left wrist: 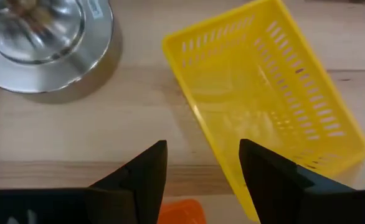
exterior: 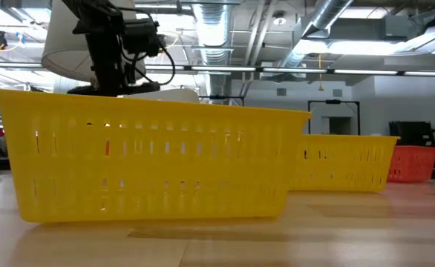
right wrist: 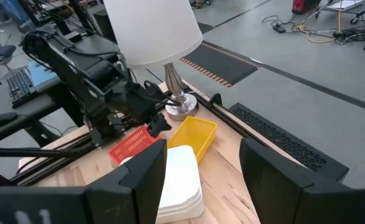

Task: Stack baskets by color
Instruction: Stack the top yellow bin on top of the middle yellow bin

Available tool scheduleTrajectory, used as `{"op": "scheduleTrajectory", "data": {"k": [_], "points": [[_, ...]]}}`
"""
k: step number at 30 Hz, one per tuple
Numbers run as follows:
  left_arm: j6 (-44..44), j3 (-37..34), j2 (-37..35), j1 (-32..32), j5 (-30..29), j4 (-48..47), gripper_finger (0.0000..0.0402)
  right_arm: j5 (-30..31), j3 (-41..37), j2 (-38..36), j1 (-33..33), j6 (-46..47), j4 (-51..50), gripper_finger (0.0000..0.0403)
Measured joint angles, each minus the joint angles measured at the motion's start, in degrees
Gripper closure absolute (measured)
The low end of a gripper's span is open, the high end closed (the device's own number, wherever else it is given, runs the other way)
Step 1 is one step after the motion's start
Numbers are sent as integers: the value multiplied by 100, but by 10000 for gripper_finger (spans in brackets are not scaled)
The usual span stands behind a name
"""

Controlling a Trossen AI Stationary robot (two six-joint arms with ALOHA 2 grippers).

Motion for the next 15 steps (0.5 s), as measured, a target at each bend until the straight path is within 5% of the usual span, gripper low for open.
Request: {"op": "scheduleTrajectory", "data": {"k": [15], "points": [[-224, -4, 1144, 220, 623, 877, 219, 0, 0, 0, 0, 0, -44, 177]]}}
